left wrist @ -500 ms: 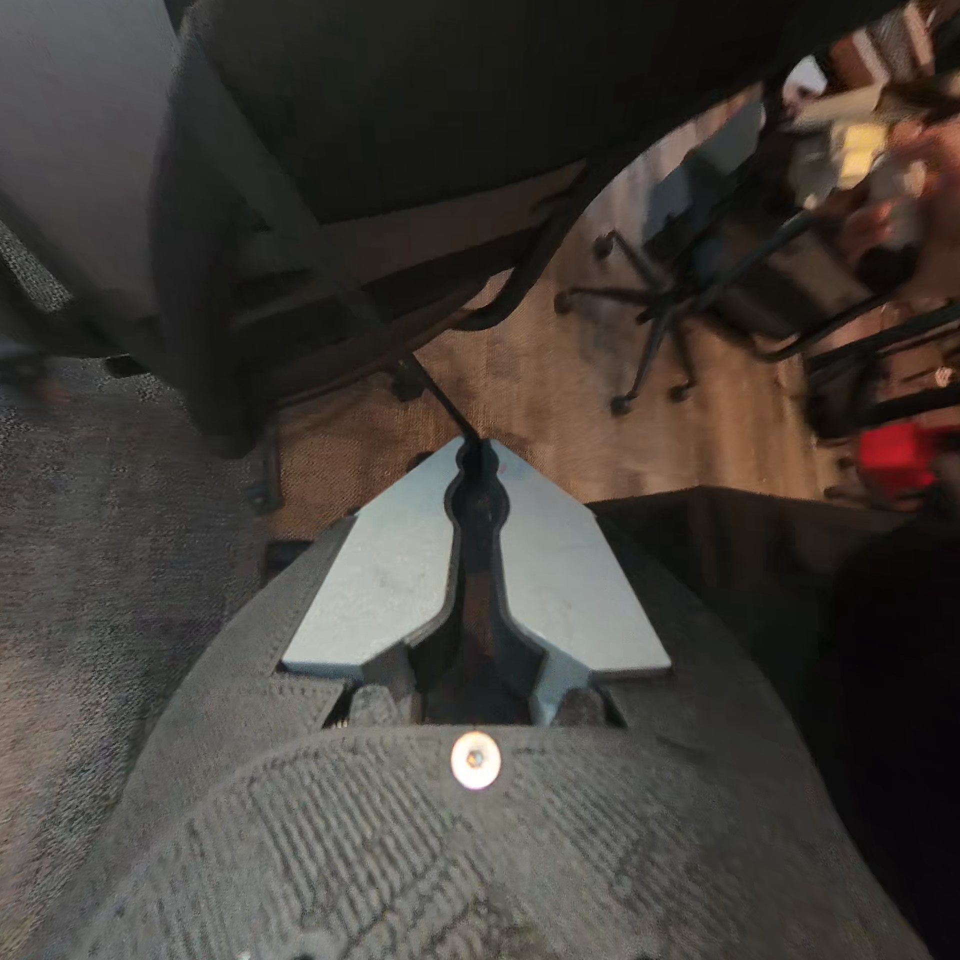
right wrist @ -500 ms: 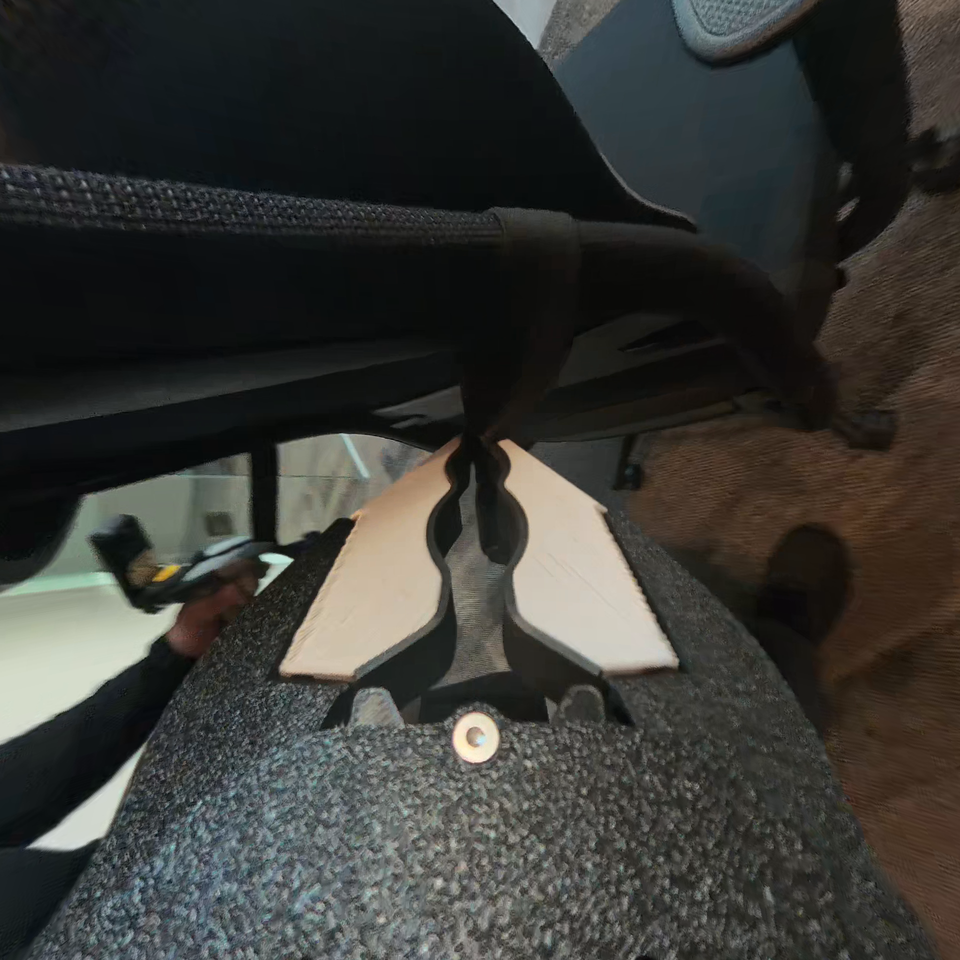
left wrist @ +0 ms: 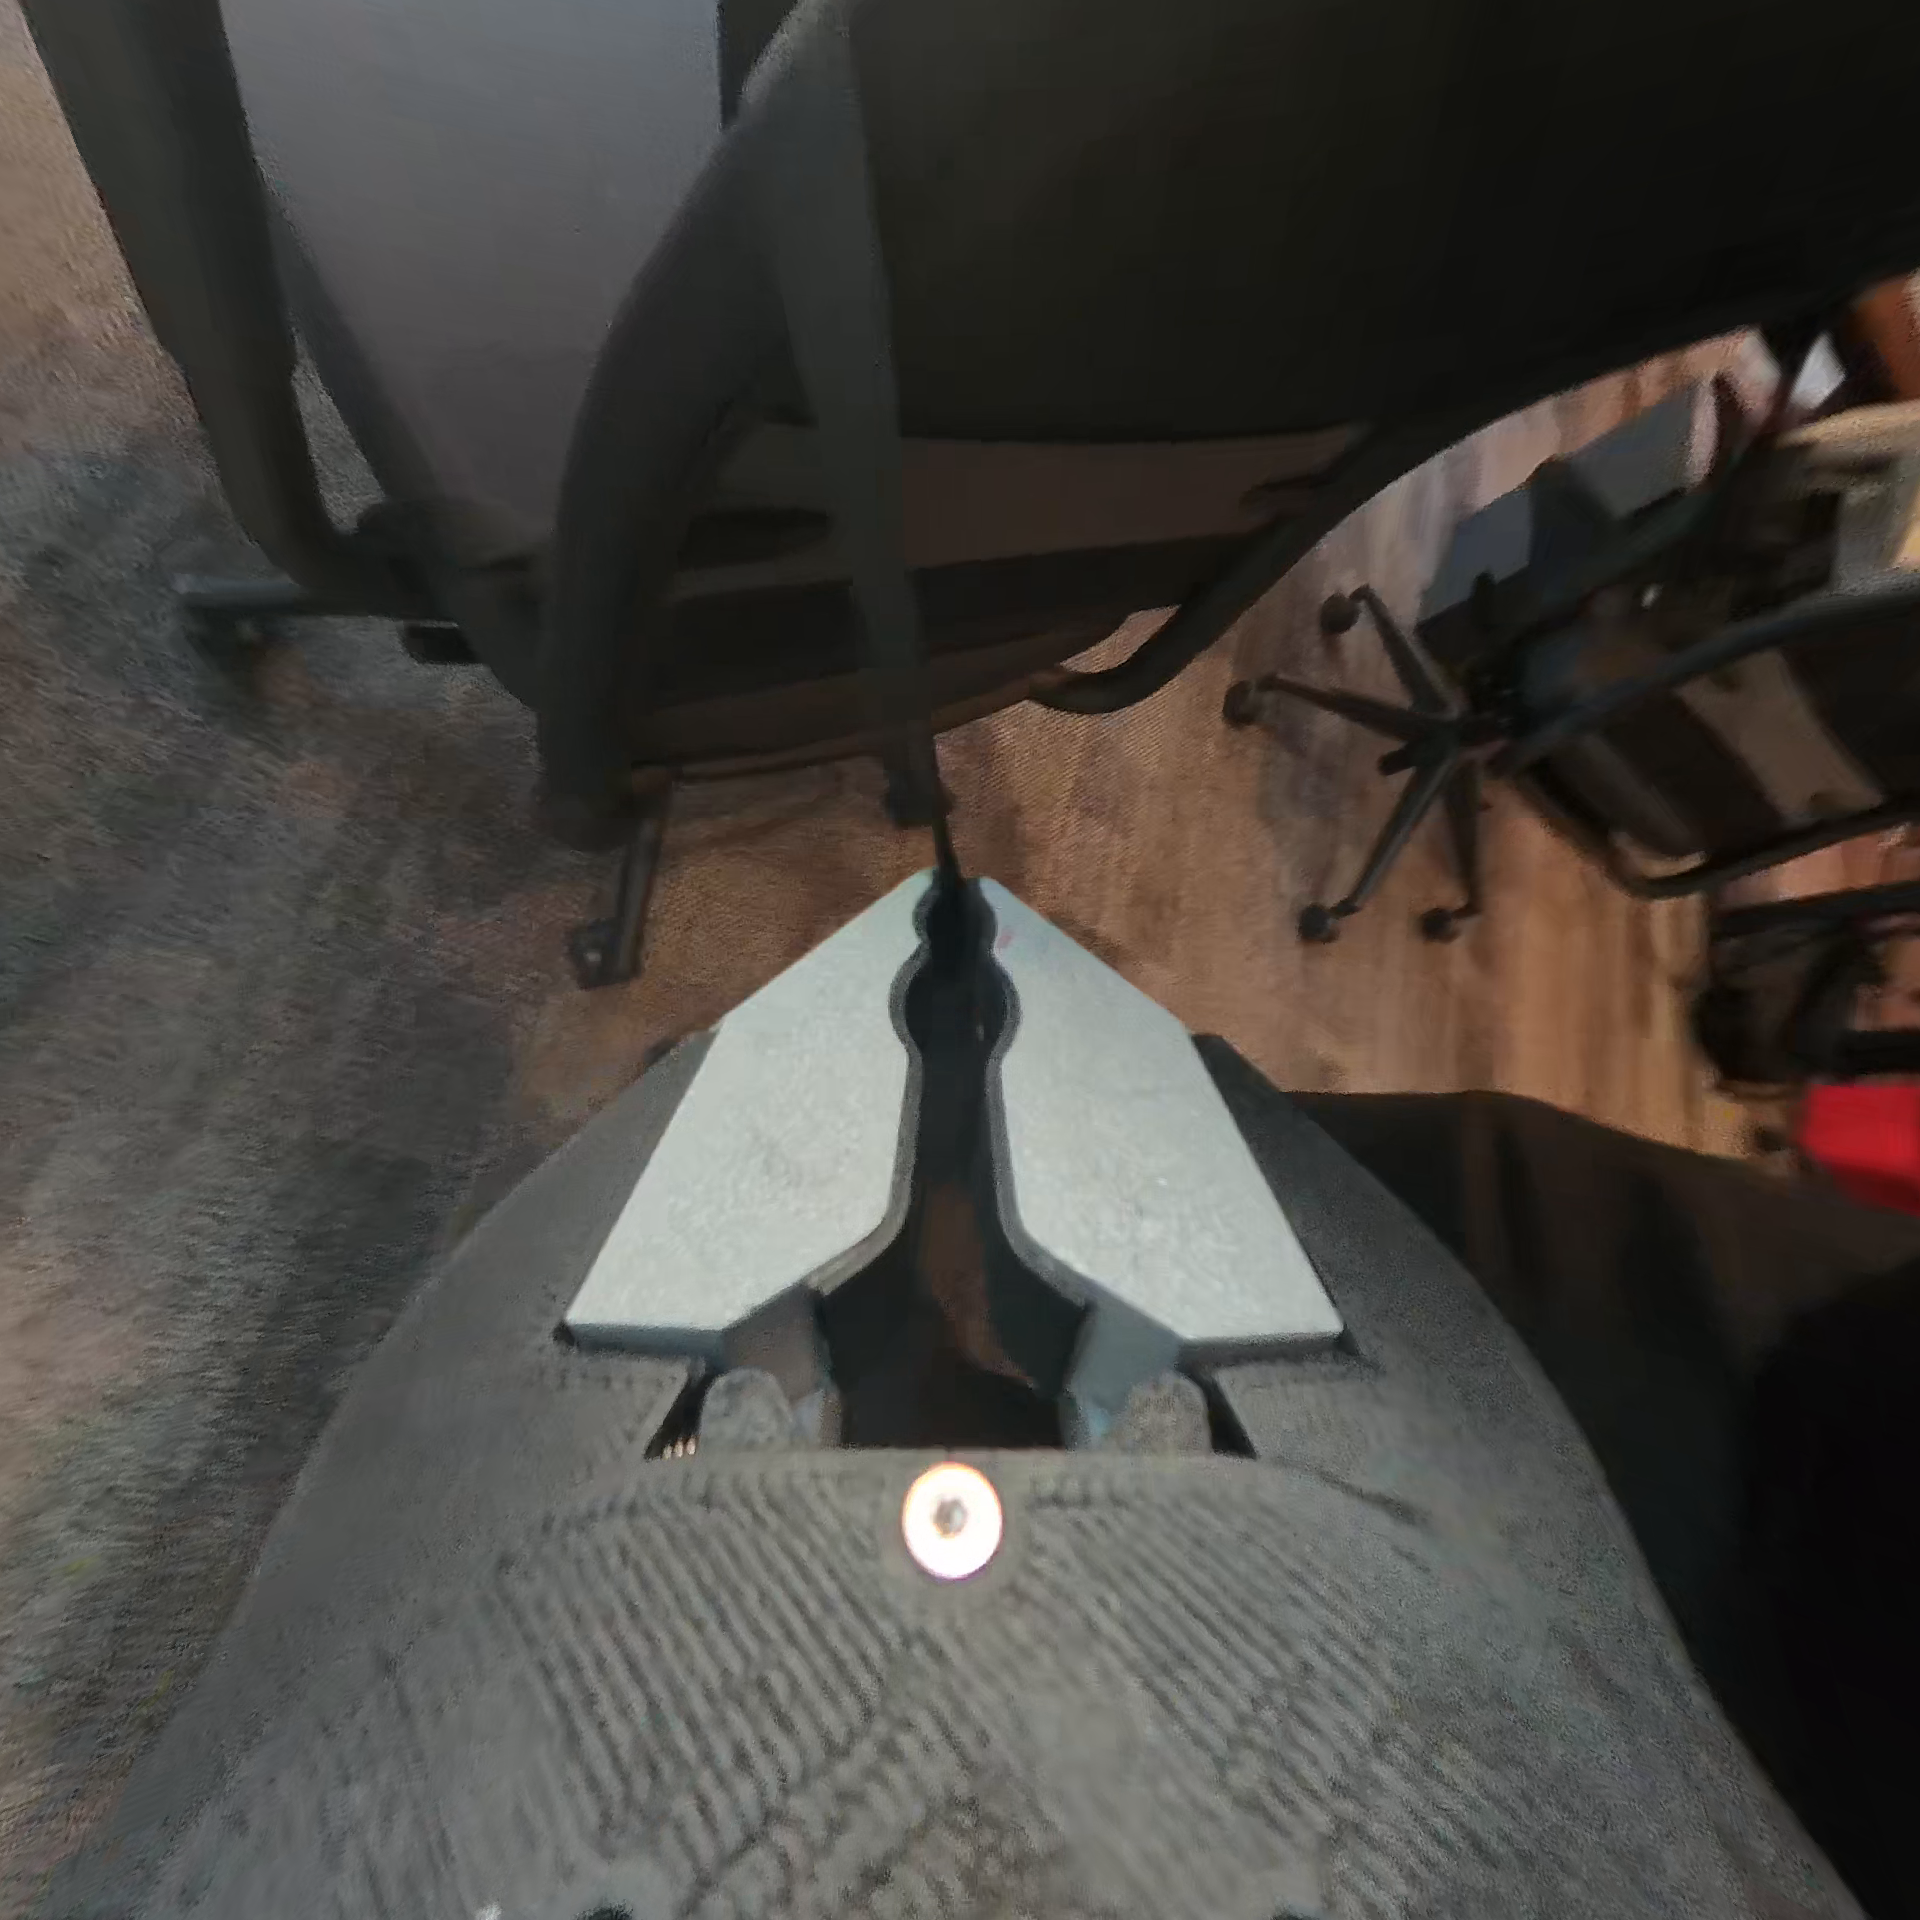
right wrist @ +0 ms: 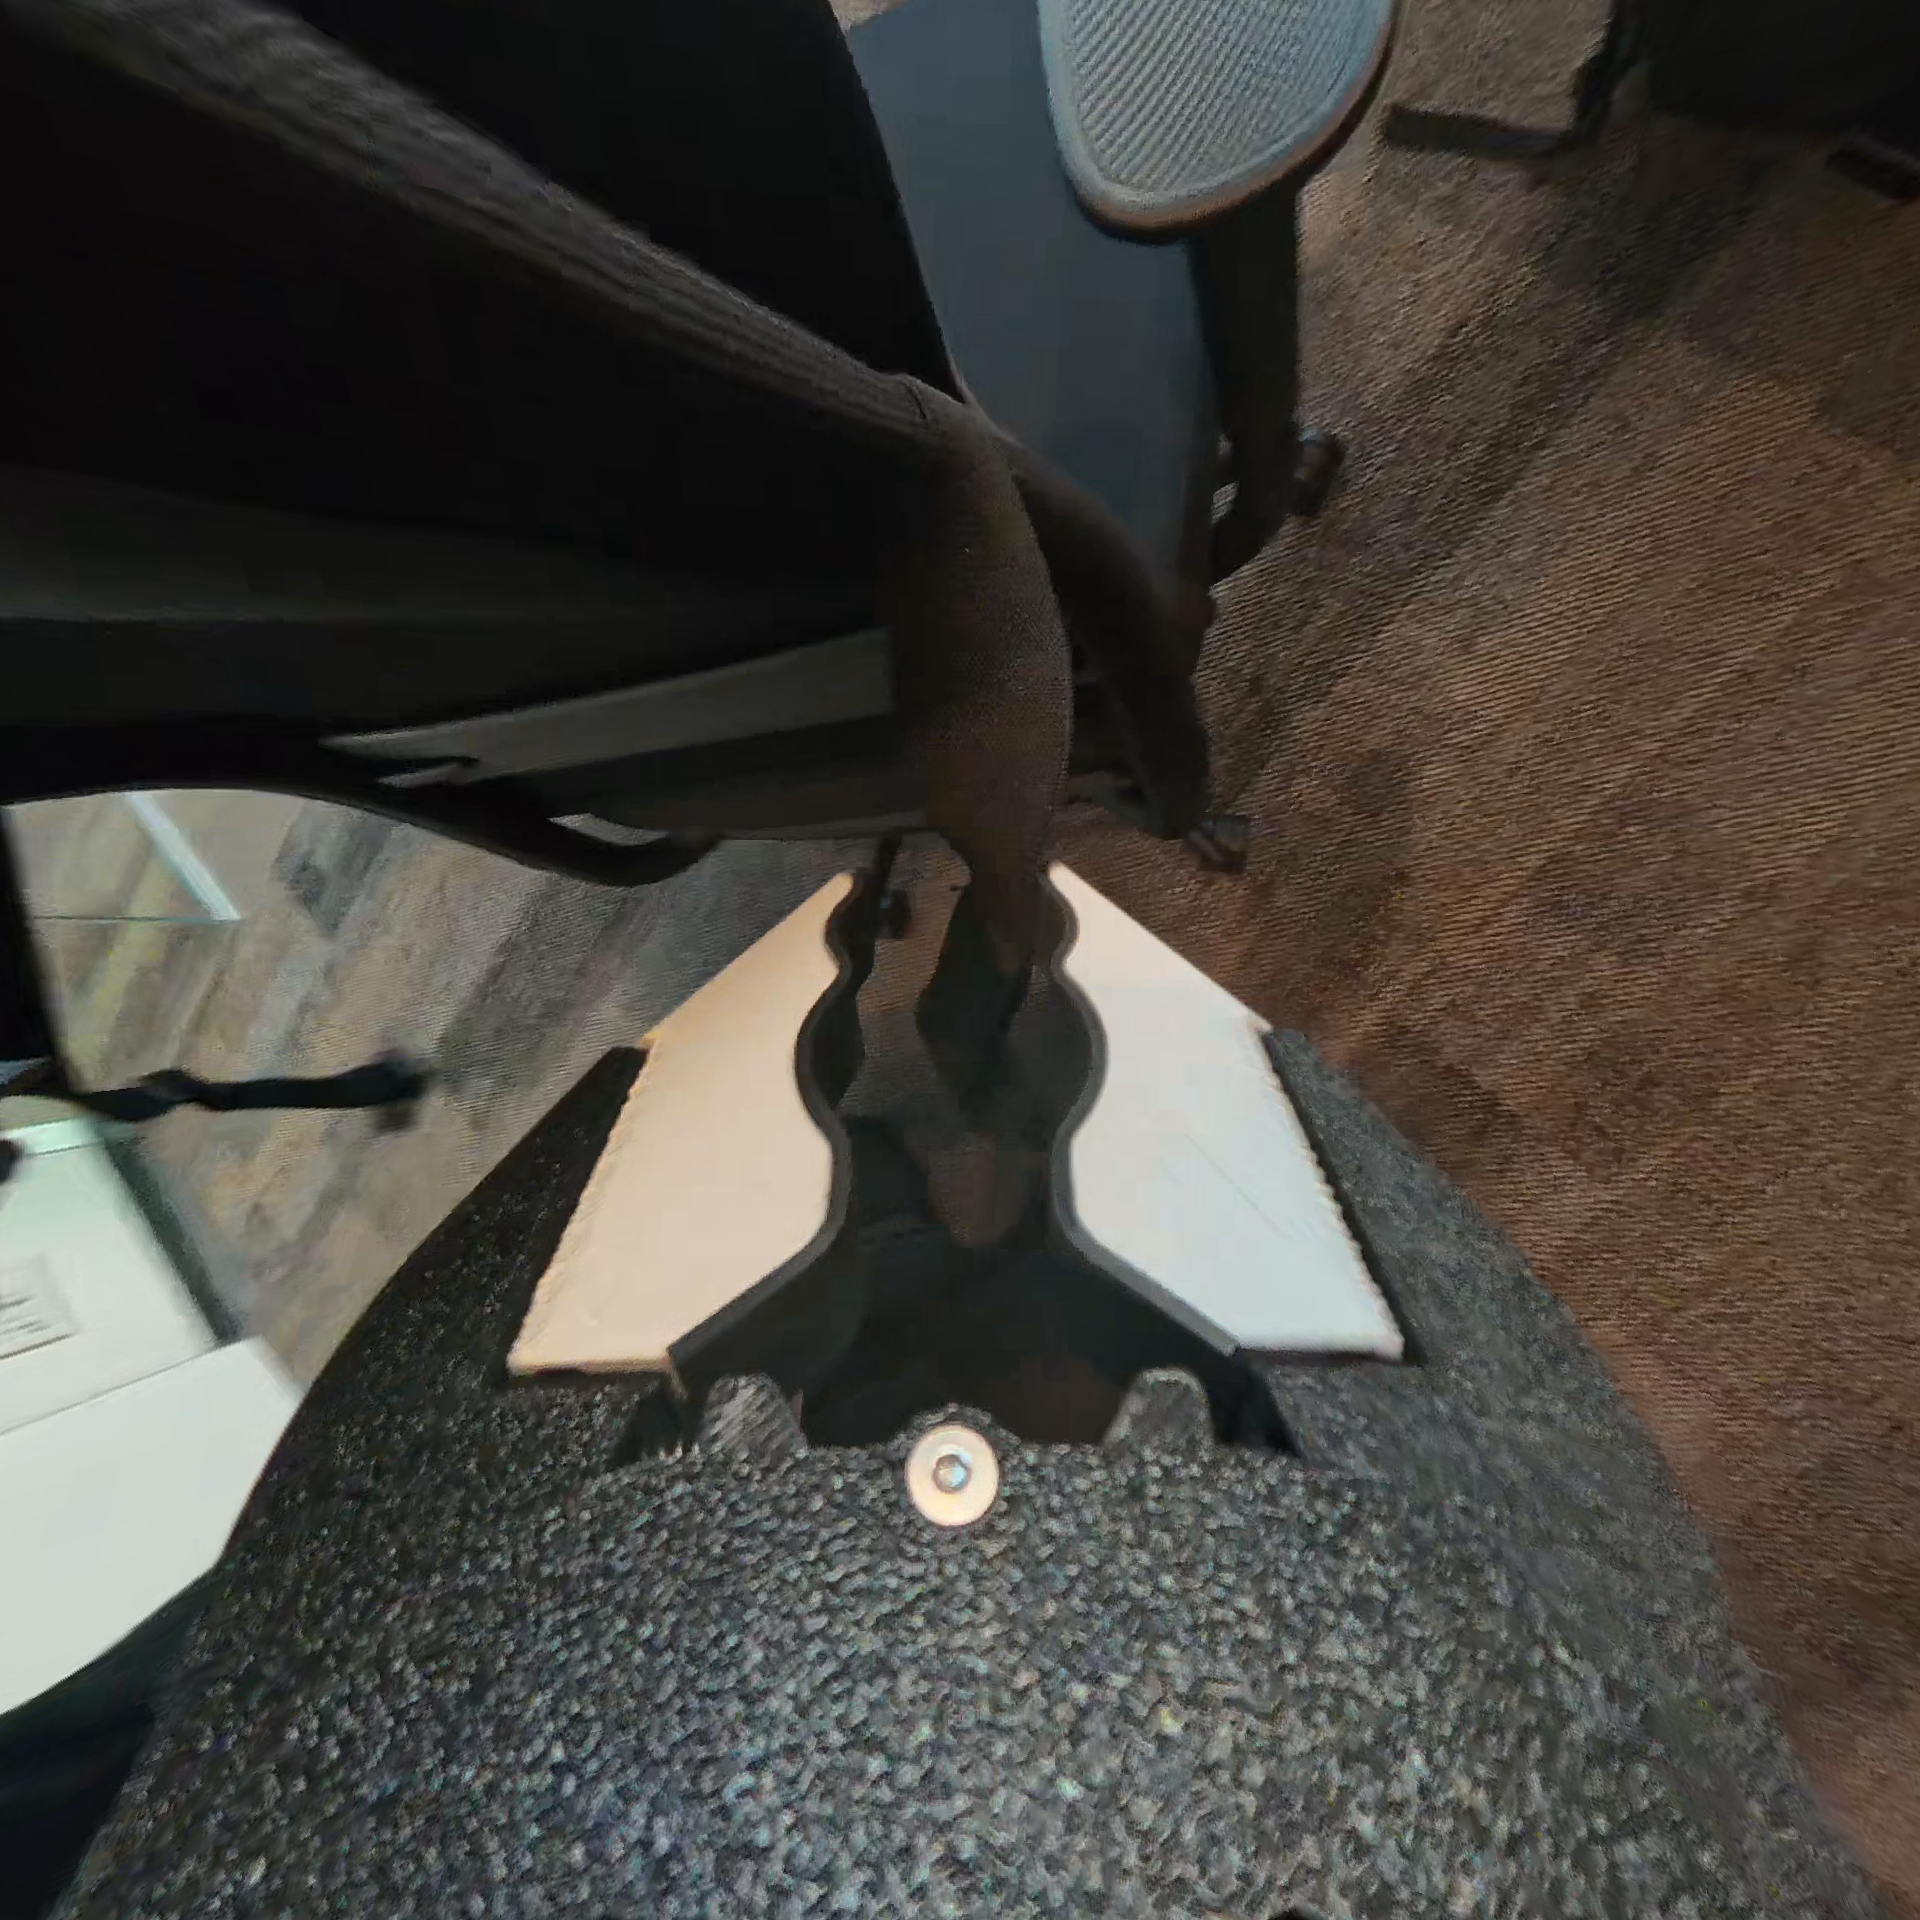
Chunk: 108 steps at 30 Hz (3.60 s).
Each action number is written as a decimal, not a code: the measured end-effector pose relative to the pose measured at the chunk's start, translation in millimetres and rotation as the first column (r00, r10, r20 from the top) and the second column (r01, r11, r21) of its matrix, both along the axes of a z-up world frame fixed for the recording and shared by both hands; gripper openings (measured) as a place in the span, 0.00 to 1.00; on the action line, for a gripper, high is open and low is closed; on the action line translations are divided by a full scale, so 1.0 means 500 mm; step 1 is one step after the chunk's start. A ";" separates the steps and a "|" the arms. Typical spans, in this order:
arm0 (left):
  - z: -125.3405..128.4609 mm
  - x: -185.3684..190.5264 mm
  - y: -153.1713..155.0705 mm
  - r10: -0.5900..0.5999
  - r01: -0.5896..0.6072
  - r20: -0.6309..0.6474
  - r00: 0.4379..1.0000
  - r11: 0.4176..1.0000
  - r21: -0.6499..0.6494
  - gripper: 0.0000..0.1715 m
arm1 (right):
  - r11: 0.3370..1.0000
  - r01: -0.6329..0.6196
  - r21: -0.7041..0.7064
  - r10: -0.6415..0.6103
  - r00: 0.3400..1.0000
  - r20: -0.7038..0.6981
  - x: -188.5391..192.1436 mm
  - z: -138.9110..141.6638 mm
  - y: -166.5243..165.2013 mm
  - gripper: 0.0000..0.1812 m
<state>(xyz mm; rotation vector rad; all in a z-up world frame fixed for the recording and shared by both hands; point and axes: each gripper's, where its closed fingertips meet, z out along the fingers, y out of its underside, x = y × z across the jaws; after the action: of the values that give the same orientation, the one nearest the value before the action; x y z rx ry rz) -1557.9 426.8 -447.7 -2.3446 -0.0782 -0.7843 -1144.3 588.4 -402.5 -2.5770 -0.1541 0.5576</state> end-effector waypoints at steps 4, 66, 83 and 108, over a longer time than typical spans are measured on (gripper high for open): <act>0.016 0.009 -0.002 0.071 -0.027 0.345 0.936 0.991 -0.132 0.00 | 0.988 -0.009 0.154 -0.042 0.943 0.329 0.007 0.042 0.001 0.15; 0.077 0.120 -0.187 -0.777 0.775 0.186 0.601 0.624 0.104 0.21 | 0.716 -0.697 -0.049 0.022 0.093 -0.995 -0.767 0.166 -0.387 0.00; 0.053 0.300 -0.217 -0.282 0.439 0.418 0.864 0.828 -0.349 0.01 | 0.598 -0.800 0.043 0.767 0.557 -0.318 -0.549 0.047 -0.489 0.28; 0.057 0.492 -0.001 0.376 0.158 0.547 0.748 0.700 -0.697 0.00 | 0.319 -0.912 0.258 0.619 0.407 0.672 -0.350 -0.065 -0.394 0.15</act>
<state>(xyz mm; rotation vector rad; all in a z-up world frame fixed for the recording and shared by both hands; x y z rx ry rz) -1311.8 426.2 -419.2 -2.5479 -1.0135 -1.7428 -1319.2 391.5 -435.0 -1.7346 -1.6154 0.1091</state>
